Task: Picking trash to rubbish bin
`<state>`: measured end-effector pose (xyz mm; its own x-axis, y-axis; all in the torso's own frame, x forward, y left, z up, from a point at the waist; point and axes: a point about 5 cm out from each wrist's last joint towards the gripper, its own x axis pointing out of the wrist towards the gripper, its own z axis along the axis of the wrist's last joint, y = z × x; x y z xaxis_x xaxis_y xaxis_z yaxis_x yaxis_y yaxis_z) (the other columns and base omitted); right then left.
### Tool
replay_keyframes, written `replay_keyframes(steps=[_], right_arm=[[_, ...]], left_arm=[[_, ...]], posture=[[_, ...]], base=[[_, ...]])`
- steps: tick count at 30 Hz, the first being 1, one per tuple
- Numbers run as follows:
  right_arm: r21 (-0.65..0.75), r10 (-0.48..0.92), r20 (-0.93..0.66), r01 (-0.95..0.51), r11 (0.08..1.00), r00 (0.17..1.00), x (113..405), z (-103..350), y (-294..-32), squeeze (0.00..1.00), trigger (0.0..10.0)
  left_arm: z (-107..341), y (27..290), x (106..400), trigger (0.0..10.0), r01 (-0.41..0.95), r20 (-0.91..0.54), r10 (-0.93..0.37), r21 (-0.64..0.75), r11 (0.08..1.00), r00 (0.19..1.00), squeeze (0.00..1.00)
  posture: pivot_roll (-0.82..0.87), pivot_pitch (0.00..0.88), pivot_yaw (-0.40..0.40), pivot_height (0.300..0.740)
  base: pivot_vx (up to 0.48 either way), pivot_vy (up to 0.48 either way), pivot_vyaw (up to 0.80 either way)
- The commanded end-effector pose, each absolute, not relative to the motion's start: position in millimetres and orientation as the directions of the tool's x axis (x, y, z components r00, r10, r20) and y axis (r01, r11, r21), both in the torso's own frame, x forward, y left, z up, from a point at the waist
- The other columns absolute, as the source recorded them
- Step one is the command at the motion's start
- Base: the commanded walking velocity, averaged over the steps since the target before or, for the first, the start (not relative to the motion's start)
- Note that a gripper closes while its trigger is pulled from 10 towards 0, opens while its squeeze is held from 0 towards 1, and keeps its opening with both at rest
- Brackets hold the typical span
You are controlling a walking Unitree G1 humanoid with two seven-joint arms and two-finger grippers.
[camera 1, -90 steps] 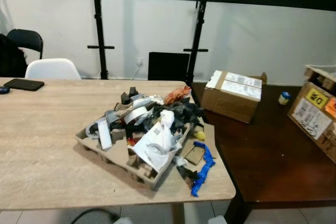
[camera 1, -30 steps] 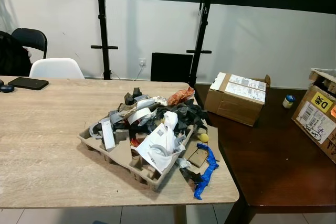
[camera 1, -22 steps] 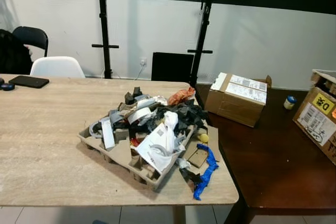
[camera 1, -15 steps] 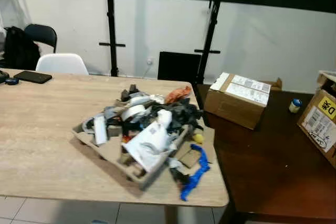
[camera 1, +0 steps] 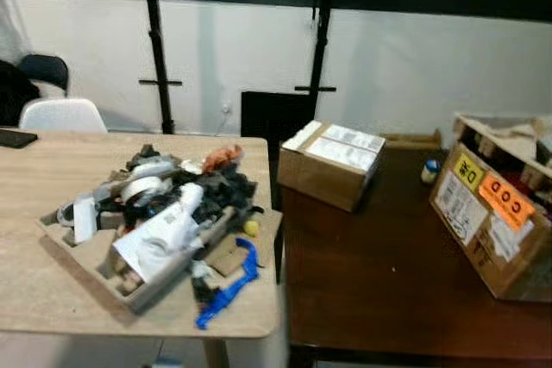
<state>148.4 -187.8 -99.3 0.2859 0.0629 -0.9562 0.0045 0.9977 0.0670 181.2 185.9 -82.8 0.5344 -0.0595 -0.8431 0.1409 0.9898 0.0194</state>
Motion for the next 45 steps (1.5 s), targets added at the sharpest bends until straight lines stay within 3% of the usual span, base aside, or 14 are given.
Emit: replay_keyframes(steps=[1, 34, 45], right_arm=[[0.084, 0.08, -0.952, 0.001, 0.996, 0.296, 151.6, -98.6, -182.8, 0.0, 10.0], [0.092, 0.086, -0.957, 0.007, 0.996, 0.279, 147.8, -100.1, -181.2, 0.0, 10.0], [0.092, 0.084, -0.956, 0.015, 0.996, 0.281, 149.0, -99.6, -181.6, 0.0, 10.0]], left_arm=[[-81.5, 190.2, 182.8, 10.0, 0.149, -0.845, -0.05, 0.035, 0.988, 0.532, 0.0], [-80.8, 191.4, 182.6, 10.0, 0.213, -0.846, -0.067, 0.055, 0.975, 0.528, 0.0], [-79.0, 191.0, 187.4, 10.0, 0.097, -0.837, -0.057, -0.005, 0.995, 0.545, 0.0]], posture=[[0.1, 0.0, -0.053, 0.74], [0.1, 0.0, -0.057, 0.74], [0.09, 0.0, -0.051, 0.74]], base=[[0.0, 0.0, 0.0], [0.0, 0.075, 0.0], [0.0, 0.0, 0.0]])
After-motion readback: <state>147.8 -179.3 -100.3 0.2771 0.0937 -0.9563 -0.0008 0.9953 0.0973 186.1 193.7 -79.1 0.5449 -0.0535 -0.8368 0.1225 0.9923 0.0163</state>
